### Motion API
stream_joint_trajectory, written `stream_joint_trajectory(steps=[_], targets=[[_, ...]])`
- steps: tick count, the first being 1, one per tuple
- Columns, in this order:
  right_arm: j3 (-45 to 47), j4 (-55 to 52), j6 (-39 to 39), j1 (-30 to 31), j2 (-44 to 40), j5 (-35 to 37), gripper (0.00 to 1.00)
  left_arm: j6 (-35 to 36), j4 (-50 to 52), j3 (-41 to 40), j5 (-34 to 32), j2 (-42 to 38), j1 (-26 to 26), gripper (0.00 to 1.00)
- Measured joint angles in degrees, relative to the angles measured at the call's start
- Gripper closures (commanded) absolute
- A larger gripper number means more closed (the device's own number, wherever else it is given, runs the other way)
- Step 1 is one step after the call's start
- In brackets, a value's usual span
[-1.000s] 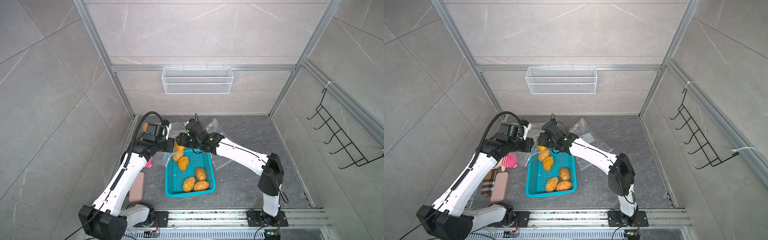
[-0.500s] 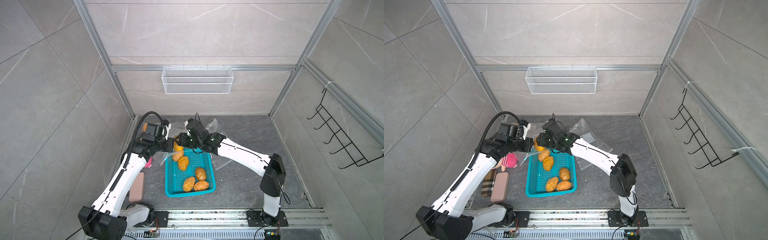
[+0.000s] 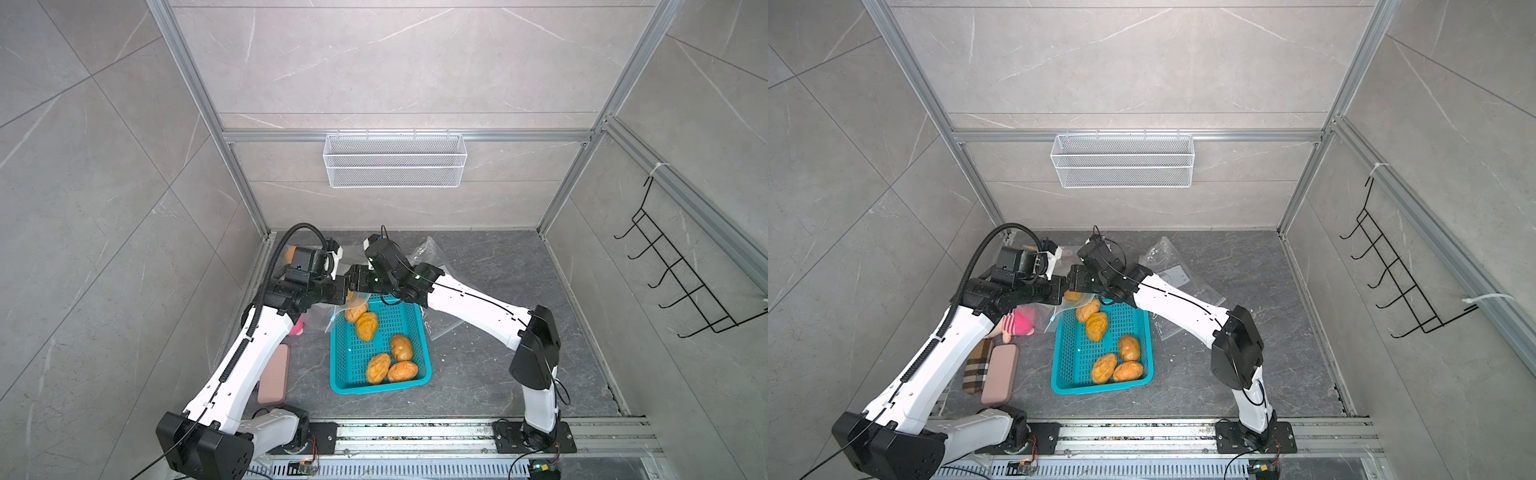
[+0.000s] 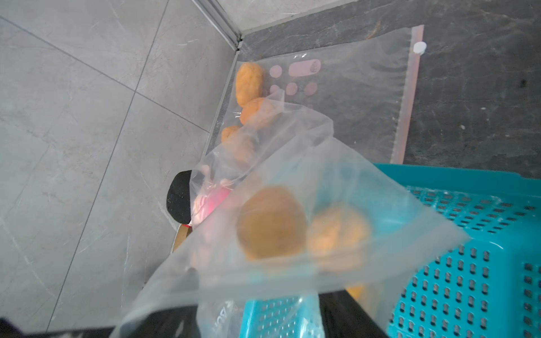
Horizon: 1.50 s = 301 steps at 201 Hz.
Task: Put the potatoes into a zipper bag and zip it
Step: Place the potato into the zipper food storage bag, then pick up the potato from the basket.
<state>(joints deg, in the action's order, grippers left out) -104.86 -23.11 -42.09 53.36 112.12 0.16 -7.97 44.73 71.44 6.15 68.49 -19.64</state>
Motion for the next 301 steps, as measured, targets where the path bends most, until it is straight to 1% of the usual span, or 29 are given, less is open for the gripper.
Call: stream_joint_trajectory(steps=[39,72,92,111,131,146,161,199,249,301], targets=[[9.05,4.0,4.66,0.0,-8.24,-0.96,0.37,0.02,0.0,0.0,-0.04,0.0,0.0,1.0],[19.12,5.22,8.35,0.02,-18.69,1.9,0.35,0.02,0.0,0.0,-0.11,0.0,0.0,1.0],[23.74,5.16,8.7,-0.04,-22.82,3.56,0.35,0.0,0.0,0.0,-0.22,0.0,0.0,1.0],[27.63,5.97,7.17,-0.04,-23.74,3.26,0.34,0.0,0.0,0.0,-0.59,0.0,0.0,1.0],[30.77,7.13,3.78,-0.11,-21.73,1.05,0.33,0.0,0.0,0.0,-1.2,0.0,0.0,1.0],[31.15,8.66,0.72,-0.13,-17.73,-1.2,0.29,0.02,0.0,0.0,-1.51,0.0,0.0,1.0],[31.23,11.26,-2.73,-0.04,-13.07,-3.19,0.27,0.0,0.0,0.0,-1.6,0.0,0.0,1.0],[31.58,15.23,-9.38,0.31,-4.44,-4.28,0.26,0.0,0.0,0.0,-2.1,0.0,0.0,1.0],[29.53,16.41,-12.24,0.31,1.27,-5.31,0.26,0.0,0.0,0.0,-2.1,-0.02,-0.15,1.0],[25.59,16.5,-12.35,0.31,5.27,-6.88,0.27,0.0,0.0,0.0,-2.03,-0.15,-0.15,1.0]])
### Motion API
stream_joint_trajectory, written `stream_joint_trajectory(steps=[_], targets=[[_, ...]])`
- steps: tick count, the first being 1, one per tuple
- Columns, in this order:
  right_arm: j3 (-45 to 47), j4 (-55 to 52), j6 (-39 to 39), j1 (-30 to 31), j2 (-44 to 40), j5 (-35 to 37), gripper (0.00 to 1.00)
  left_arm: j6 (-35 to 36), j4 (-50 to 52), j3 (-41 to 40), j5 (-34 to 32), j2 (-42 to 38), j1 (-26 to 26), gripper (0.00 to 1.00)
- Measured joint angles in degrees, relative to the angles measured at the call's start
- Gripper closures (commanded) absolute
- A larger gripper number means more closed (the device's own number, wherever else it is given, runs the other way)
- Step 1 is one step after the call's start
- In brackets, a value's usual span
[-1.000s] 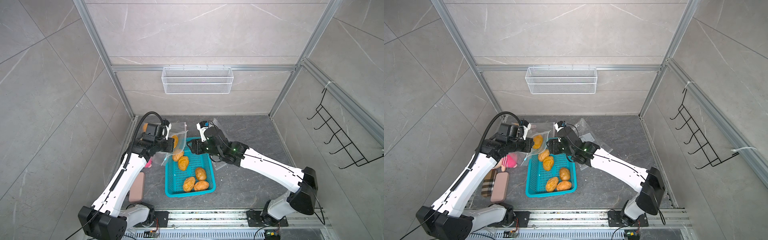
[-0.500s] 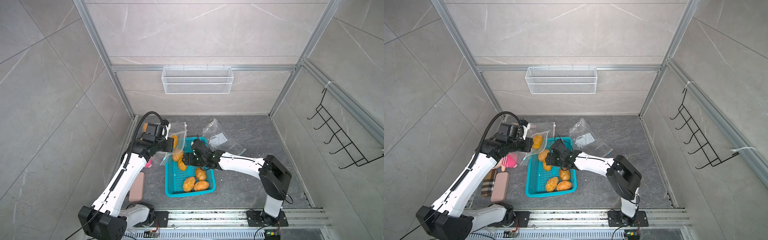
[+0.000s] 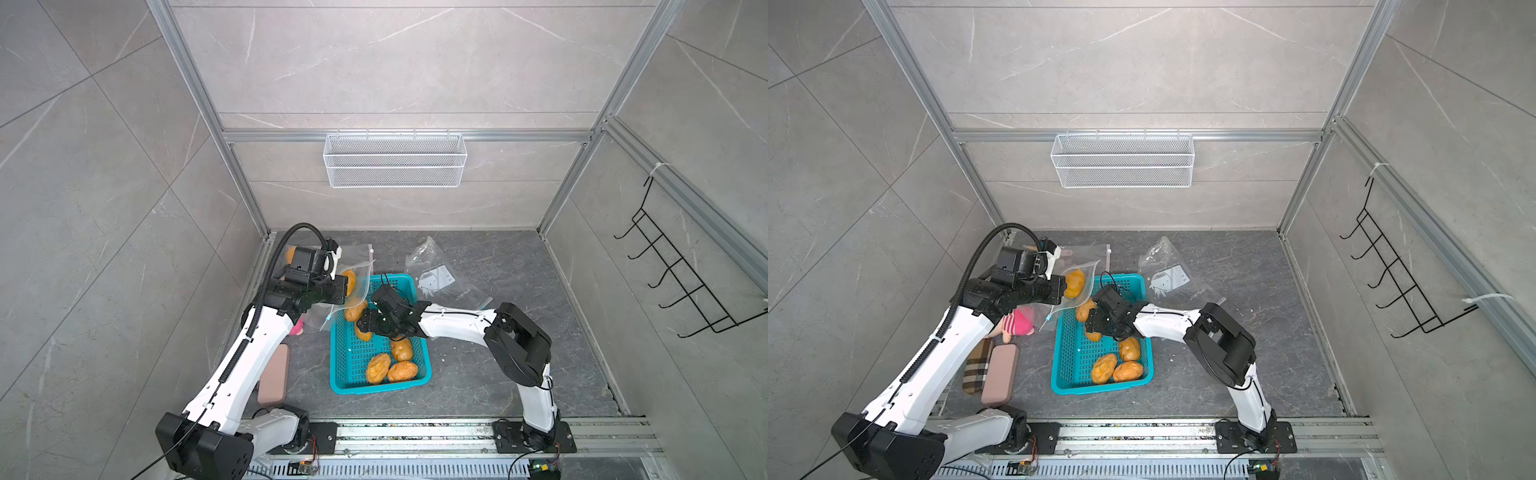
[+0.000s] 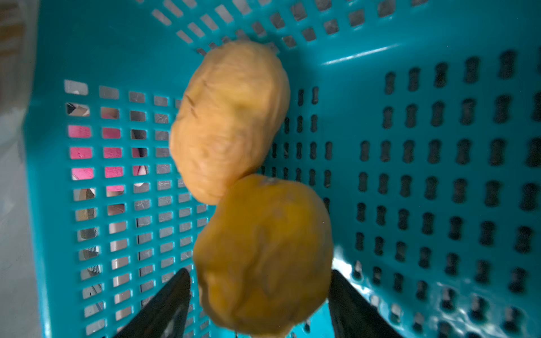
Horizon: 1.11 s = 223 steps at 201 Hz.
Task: Put the potatoes into a zipper bag and zip it
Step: Pick up the potato from the basket.
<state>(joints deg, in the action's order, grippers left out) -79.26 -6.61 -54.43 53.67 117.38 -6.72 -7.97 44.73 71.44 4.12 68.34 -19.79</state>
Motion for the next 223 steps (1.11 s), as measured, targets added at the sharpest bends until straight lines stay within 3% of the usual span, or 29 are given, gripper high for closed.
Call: stream_joint_trajectory(steps=[140,223], targets=[[-2.54,-0.48,3.23,0.0,2.14,0.5,0.41,0.02,0.02,0.0,-0.02,-0.02,-0.2,1.0],[10.03,1.75,10.58,0.0,-20.02,3.06,0.42,0.02,0.04,0.0,-0.11,-0.02,-0.22,1.0]])
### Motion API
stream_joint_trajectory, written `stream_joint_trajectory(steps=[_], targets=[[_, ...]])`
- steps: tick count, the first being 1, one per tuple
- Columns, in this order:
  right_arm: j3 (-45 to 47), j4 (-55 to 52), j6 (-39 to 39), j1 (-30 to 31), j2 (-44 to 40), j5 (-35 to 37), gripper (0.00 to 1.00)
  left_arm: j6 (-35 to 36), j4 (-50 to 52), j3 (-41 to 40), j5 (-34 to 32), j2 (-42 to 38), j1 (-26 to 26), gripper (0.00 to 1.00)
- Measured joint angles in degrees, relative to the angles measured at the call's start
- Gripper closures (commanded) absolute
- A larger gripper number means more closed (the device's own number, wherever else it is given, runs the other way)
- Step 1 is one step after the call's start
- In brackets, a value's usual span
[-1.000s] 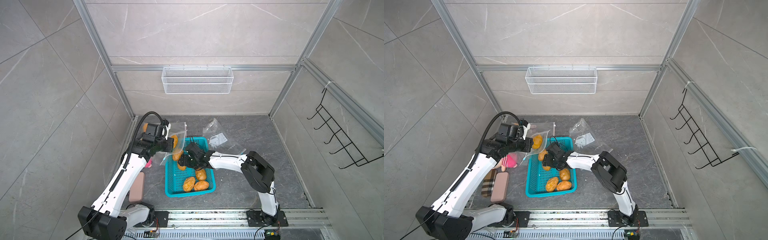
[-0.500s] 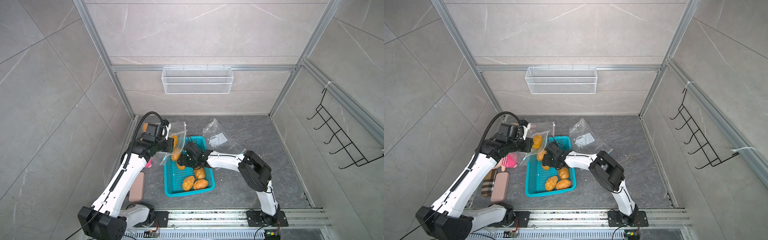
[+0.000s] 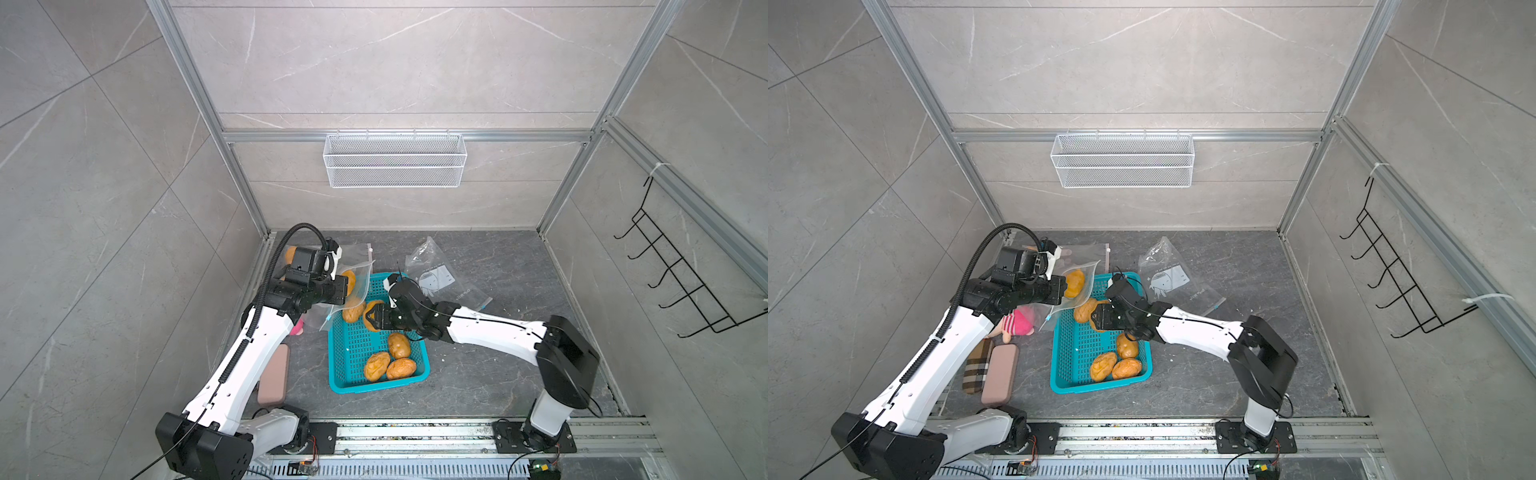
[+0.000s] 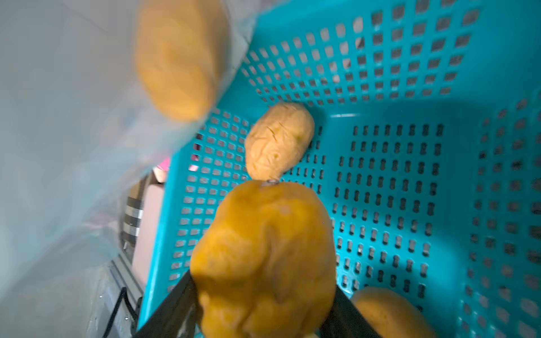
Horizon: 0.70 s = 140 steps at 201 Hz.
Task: Put the potatoes into a zipper bag and zip it
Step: Place the potato into the zipper food storage bag.
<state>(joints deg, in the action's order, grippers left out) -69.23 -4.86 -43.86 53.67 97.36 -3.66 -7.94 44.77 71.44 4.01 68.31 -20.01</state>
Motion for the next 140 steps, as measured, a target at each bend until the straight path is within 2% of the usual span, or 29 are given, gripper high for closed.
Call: stream_joint_trajectory(steps=[42,62,100,140], targets=[[0.48,-2.89,5.18,-0.02,-14.27,4.26,0.41,-0.02,0.02,0.0,0.02,0.0,0.0,1.0],[-1.51,-3.43,6.01,-0.02,-17.97,4.63,0.41,0.0,0.02,0.0,0.09,0.0,0.0,1.0],[-9.16,-2.62,3.45,-0.04,-13.55,-1.25,0.42,-0.02,0.02,0.0,0.09,0.0,0.0,1.0],[-10.75,-1.9,-0.39,0.0,-6.01,-3.65,0.42,-0.02,0.0,0.0,0.09,-0.04,0.0,1.0]])
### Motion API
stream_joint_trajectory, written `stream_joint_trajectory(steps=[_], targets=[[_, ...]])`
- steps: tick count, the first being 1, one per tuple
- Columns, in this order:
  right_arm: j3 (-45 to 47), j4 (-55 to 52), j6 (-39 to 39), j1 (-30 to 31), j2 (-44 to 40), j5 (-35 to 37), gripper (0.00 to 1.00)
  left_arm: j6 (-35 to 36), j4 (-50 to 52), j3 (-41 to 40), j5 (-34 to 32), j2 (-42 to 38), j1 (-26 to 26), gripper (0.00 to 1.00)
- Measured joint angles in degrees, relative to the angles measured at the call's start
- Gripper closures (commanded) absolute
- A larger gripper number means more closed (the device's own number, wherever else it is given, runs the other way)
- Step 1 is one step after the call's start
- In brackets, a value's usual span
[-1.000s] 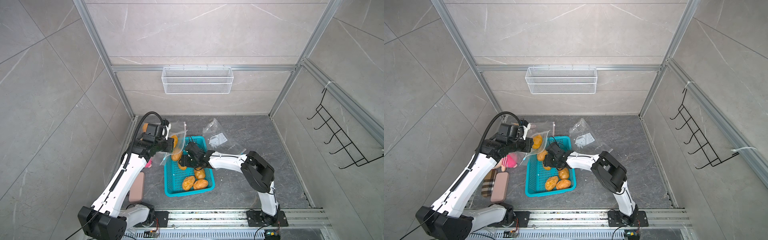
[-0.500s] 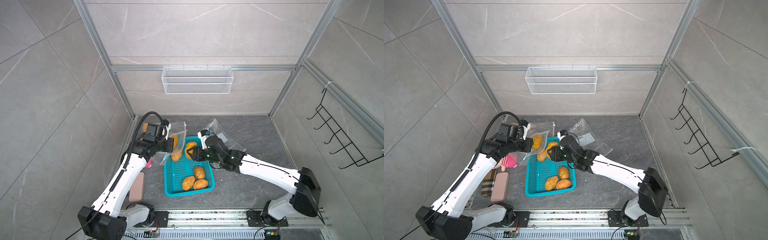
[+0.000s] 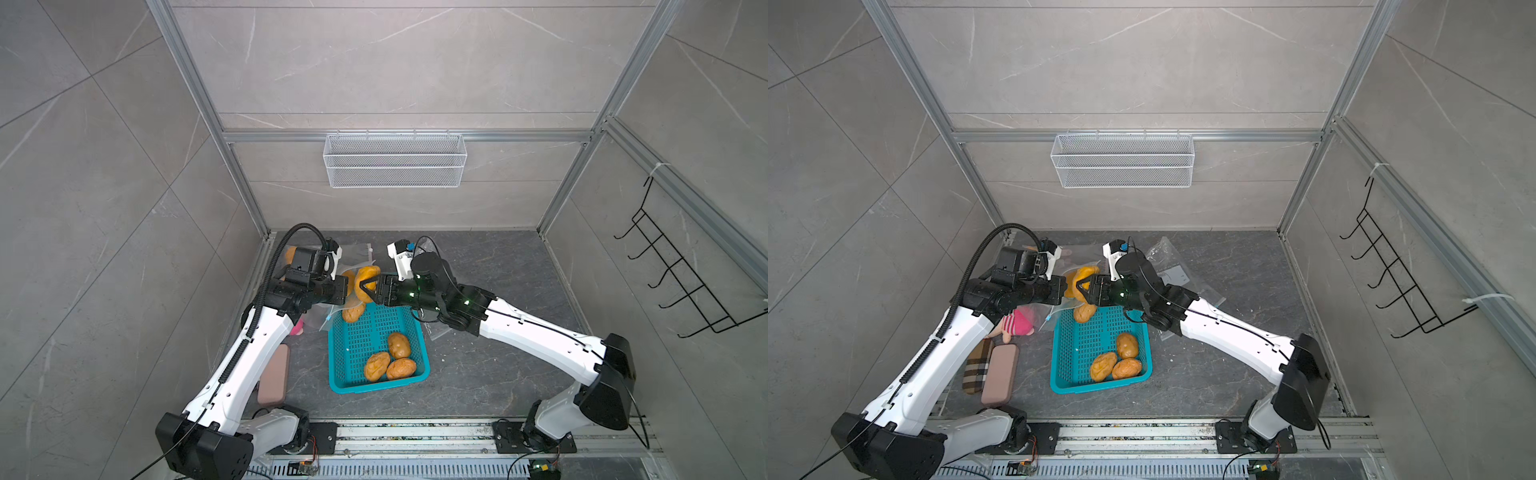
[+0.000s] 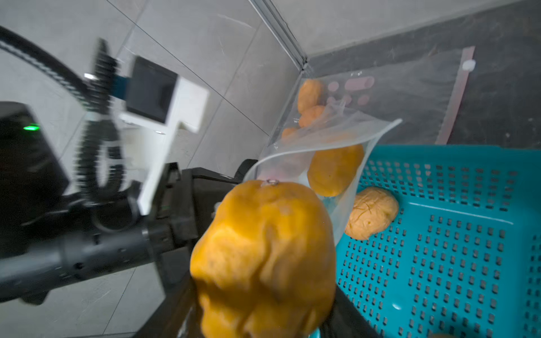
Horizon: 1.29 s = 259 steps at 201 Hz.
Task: Put the potatoes into a zipper bag and zip it
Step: Place the potato into the zipper food storage bag.
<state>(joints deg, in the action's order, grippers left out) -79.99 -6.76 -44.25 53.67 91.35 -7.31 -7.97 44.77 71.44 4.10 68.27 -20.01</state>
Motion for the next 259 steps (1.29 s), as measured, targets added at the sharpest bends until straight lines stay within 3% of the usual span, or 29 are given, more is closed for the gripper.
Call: stream_joint_trajectory(steps=[64,259], targets=[[-5.66,-0.55,-3.21,0.0,8.61,-1.95,0.4,0.02,-0.02,0.0,-0.11,-0.02,-0.26,1.0],[-8.41,-5.46,-3.8,0.0,12.39,0.9,0.25,0.02,0.15,0.0,-0.57,-0.11,-0.63,1.0]])
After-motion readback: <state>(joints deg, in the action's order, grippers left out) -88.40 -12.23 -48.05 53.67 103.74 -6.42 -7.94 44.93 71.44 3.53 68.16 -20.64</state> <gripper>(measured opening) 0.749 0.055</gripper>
